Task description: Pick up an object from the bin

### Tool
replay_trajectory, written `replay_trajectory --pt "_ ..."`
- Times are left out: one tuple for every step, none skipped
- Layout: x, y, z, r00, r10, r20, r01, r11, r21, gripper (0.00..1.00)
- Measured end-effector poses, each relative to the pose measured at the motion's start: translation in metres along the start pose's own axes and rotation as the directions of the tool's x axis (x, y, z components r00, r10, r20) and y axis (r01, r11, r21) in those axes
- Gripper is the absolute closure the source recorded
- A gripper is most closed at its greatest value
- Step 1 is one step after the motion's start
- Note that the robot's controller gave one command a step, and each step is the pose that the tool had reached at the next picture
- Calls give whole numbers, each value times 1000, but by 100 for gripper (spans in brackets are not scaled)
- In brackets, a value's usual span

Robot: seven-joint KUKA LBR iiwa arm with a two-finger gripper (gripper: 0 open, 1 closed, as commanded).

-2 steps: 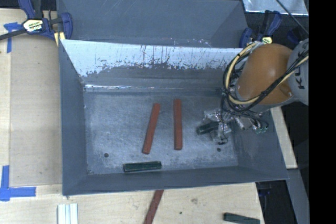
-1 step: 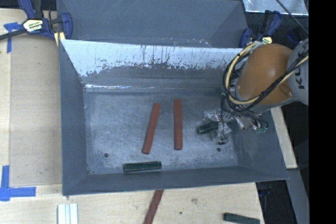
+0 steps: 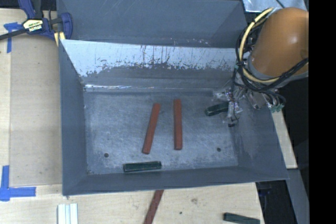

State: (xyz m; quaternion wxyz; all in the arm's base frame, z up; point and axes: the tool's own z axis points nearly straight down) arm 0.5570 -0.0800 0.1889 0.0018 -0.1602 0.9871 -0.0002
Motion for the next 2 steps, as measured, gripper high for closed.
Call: replay_trajectory --pt "0 0 0 1000 1 0 -1 1000 0 100" --pt "3 -26 -106 926 -378 3 378 926 2 100"
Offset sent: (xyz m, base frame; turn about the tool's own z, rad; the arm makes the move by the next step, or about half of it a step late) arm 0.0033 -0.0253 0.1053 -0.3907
